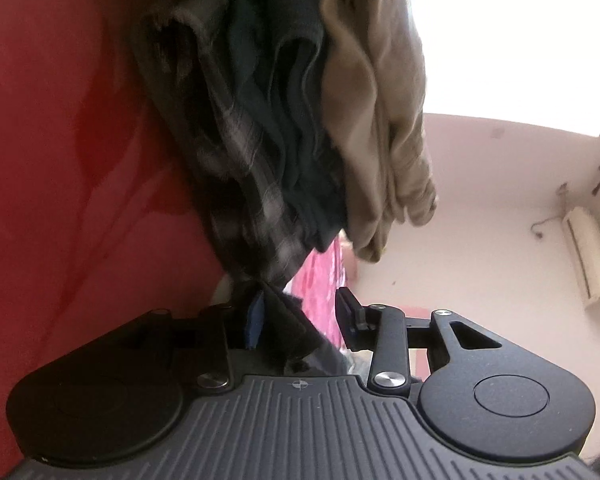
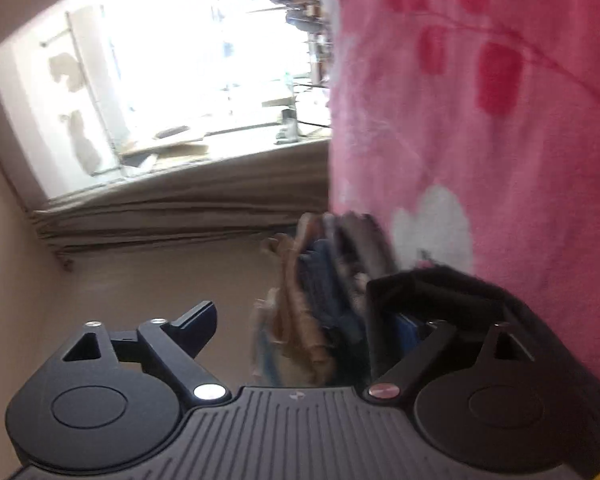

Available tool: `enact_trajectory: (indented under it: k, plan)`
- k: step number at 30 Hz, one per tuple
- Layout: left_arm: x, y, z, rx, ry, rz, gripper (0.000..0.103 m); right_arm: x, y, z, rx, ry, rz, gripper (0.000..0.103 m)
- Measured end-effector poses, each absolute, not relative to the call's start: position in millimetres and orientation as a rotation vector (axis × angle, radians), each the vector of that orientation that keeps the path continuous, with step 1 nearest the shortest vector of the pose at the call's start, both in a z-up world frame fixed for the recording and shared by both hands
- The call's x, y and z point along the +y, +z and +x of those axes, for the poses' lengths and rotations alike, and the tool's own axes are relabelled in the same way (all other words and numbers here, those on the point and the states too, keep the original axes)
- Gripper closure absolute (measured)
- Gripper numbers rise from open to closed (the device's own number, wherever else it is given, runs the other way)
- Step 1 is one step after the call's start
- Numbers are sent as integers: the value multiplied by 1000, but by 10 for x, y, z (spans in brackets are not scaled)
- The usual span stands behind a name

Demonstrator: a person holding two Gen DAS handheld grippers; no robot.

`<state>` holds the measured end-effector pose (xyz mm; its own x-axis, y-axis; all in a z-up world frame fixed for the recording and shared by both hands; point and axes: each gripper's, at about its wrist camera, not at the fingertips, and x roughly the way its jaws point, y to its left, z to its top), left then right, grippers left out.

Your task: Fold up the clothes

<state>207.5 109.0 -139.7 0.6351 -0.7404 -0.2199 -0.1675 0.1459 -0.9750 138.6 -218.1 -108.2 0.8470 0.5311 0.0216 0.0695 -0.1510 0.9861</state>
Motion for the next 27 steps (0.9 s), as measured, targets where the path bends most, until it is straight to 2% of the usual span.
enact_trajectory:
  k: [4, 9, 12, 14, 20, 23, 27]
  plan:
    - [1102, -1391, 2093, 819, -464, -1393, 66, -2168, -1115, 1506, 426, 390, 1719, 3]
    - [1075, -1363, 2075, 825, -435, -1362, 65, -2032, -1137, 1508, 622, 275, 1671, 1]
    - [1023, -1269, 2052, 834, -461, -1300, 65, -1947, -1033, 1557, 669, 336, 1628, 1]
    - [970, -1220, 2100, 837, -493, -1255, 65, -1936, -956, 1664, 663, 390, 1632, 1]
    - [900, -1198, 2370, 804, -458, -1250, 65, -2152, -993, 1775, 399, 305, 1769, 0]
    - [985, -1321, 2348, 814, -397, -1321, 66, -2141, -995, 1708, 429, 288, 1743, 0]
    - [1076, -1265, 2241, 799, -394, -1297, 66, -2162, -805, 1419, 496, 248, 1539, 0]
